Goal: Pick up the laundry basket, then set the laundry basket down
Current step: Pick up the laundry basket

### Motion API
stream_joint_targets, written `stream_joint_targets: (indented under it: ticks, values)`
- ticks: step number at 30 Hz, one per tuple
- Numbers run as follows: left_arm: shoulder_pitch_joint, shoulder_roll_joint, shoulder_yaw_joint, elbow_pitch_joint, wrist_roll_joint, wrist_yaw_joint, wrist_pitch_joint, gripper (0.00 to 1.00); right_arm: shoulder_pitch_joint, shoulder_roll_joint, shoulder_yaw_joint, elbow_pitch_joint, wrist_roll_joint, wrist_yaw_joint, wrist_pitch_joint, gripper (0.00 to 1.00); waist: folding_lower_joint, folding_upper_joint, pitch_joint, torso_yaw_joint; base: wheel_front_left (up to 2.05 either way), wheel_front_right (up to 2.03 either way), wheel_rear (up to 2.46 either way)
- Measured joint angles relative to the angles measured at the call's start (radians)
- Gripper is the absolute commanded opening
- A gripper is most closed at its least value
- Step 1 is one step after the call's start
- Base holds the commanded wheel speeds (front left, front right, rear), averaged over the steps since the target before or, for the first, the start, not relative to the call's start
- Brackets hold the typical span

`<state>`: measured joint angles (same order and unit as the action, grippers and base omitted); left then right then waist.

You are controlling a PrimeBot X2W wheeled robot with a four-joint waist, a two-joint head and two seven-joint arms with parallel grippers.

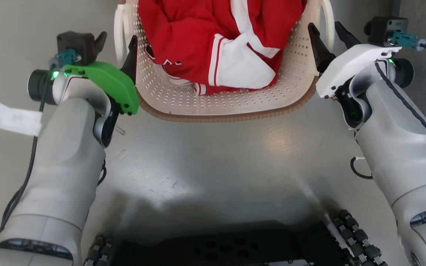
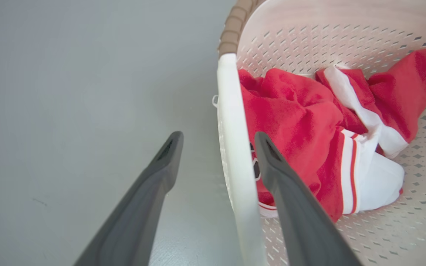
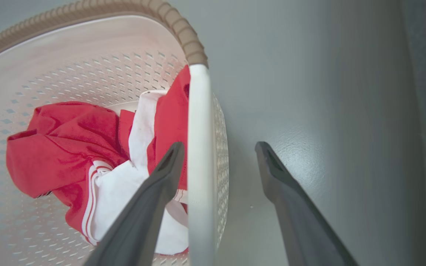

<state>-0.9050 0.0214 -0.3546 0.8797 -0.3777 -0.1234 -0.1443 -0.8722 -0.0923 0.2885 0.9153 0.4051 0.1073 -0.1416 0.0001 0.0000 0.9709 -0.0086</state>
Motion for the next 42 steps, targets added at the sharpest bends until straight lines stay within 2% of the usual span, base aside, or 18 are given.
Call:
stream_joint_targets:
  ticks: [18, 19, 20, 21, 23, 24, 25, 27, 42]
  values:
    - [-0.079, -0.001, -0.091, 0.063, -0.071, -0.001, 0.002, 1.00, -0.071, 0.016, 0.038, 0.114, 0.009, 0.007, -0.026, 1.00, 0.0000, 0.0000, 0.053, -0.012, 0.00, 0.00, 0.00]
    - [-0.084, -0.001, -0.095, 0.066, -0.079, -0.001, 0.001, 0.96, -0.075, 0.016, 0.040, 0.119, 0.009, 0.007, -0.028, 1.00, 0.0000, 0.0000, 0.054, -0.012, 0.00, 0.00, 0.00]
    - [-0.087, -0.001, -0.099, 0.070, -0.086, -0.001, 0.001, 0.78, -0.079, 0.016, 0.043, 0.122, 0.009, 0.008, -0.031, 0.91, 0.0000, 0.0000, 0.055, -0.012, 0.00, 0.00, 0.00]
    - [-0.090, -0.001, -0.102, 0.074, -0.089, -0.001, -0.001, 0.58, -0.084, 0.016, 0.045, 0.124, 0.009, 0.010, -0.037, 0.54, 0.0000, 0.0000, 0.055, -0.011, 0.00, 0.00, 0.00]
    - [-0.093, -0.001, -0.108, 0.079, -0.095, -0.001, -0.006, 0.29, -0.093, 0.017, 0.050, 0.128, 0.009, 0.016, -0.043, 0.12, 0.0000, 0.0000, 0.055, -0.011, 0.00, 0.00, 0.00]
    - [-0.094, -0.001, -0.113, 0.081, -0.096, -0.001, -0.007, 0.16, -0.096, 0.017, 0.054, 0.130, 0.009, 0.016, -0.047, 0.00, 0.0000, 0.0000, 0.055, -0.011, 0.00, 0.00, 0.00]
    - [-0.095, -0.001, -0.117, 0.083, -0.100, -0.001, -0.009, 0.00, -0.100, 0.018, 0.057, 0.133, 0.009, 0.016, -0.050, 0.00, 0.0000, 0.0000, 0.055, -0.011, 0.00, 0.00, 0.00]
    - [-0.098, -0.012, -0.123, 0.086, -0.118, 0.004, -0.016, 0.00, -0.104, 0.038, 0.065, 0.139, 0.010, 0.016, -0.057, 0.00, 0.0000, 0.0000, 0.052, -0.011, 0.00, 0.00, 0.00]
    - [-0.097, -0.009, -0.207, 0.145, -0.188, 0.005, -0.033, 0.00, -0.097, 0.036, 0.102, 0.215, 0.028, 0.016, -0.073, 0.00, -0.0001, 0.0000, -0.033, -0.006, 0.00, 0.00, 0.00]
